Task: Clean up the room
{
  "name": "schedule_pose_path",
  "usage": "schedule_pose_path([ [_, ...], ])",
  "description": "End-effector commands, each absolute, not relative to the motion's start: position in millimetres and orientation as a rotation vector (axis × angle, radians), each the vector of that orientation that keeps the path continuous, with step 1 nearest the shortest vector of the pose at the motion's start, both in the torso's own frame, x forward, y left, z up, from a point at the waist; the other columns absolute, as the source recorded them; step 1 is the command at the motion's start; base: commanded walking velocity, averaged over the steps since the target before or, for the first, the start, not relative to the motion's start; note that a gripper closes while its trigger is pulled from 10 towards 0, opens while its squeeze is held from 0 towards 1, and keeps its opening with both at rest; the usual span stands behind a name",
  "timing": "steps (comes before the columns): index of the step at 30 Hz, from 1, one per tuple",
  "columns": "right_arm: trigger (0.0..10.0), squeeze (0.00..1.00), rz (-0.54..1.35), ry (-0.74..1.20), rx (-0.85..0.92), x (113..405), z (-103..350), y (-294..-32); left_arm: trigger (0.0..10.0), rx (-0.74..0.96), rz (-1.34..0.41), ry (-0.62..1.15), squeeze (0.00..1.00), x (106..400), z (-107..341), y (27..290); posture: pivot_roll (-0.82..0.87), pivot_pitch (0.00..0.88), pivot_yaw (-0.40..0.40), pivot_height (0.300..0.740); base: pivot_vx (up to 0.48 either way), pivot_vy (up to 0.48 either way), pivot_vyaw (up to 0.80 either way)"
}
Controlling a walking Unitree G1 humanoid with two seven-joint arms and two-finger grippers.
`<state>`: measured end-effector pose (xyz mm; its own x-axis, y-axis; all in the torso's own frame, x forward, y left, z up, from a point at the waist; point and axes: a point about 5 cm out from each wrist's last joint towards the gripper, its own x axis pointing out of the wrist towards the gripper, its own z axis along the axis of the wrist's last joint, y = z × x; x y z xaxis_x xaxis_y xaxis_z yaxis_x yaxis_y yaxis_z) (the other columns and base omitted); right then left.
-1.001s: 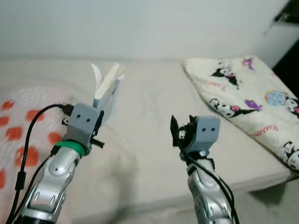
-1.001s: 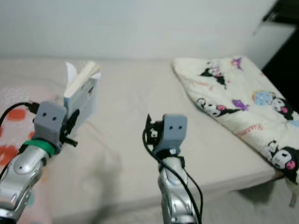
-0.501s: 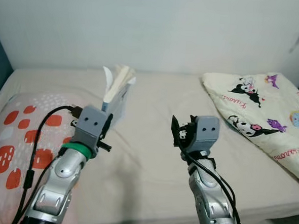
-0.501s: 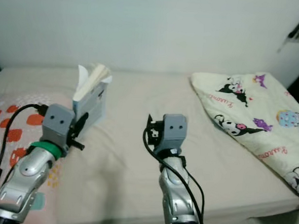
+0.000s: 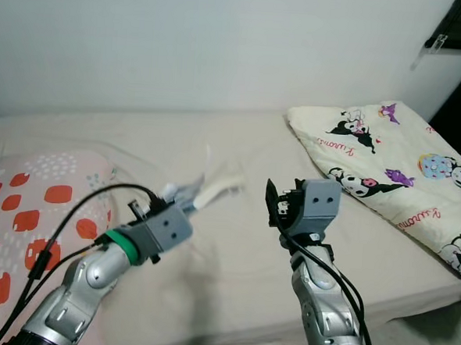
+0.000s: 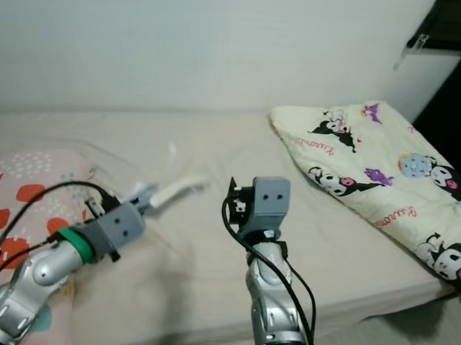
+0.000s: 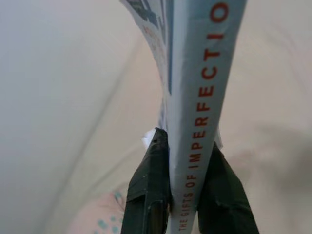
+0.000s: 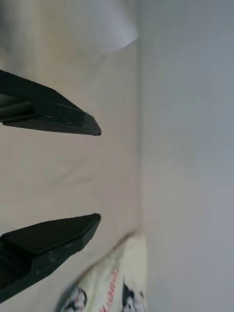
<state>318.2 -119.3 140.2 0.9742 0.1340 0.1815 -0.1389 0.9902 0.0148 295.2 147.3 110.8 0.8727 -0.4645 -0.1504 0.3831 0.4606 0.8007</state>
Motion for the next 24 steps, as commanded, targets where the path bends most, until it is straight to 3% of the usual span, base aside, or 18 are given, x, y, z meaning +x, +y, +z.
schedule_pose_path([
  [1,10.0,0.00,0.137,-0.133,0.032,315,128,-120,10.0,1.030,-0.561,-0.125,0.00,294,105,145,0.02,0.095,-0.022,0.740,0.000,0.000,0.00],
  [7,10.0,0.00,0.148,-0.097,0.045,312,122,-116,10.0,1.166,-0.582,-0.156,0.00,298,81,138,0.01,0.144,-0.030,0.725,0.000,0.000,0.00],
  [16,10.0,0.00,0.161,-0.096,0.046,310,123,-113,10.0,1.181,-0.562,-0.178,0.00,307,76,131,-0.01,0.167,-0.031,0.690,0.000,0.000,0.00],
  [24,10.0,0.00,0.158,-0.093,0.044,311,123,-115,10.0,1.251,-0.442,-0.115,0.00,320,77,152,0.00,0.171,-0.032,0.675,0.000,0.000,0.00],
])
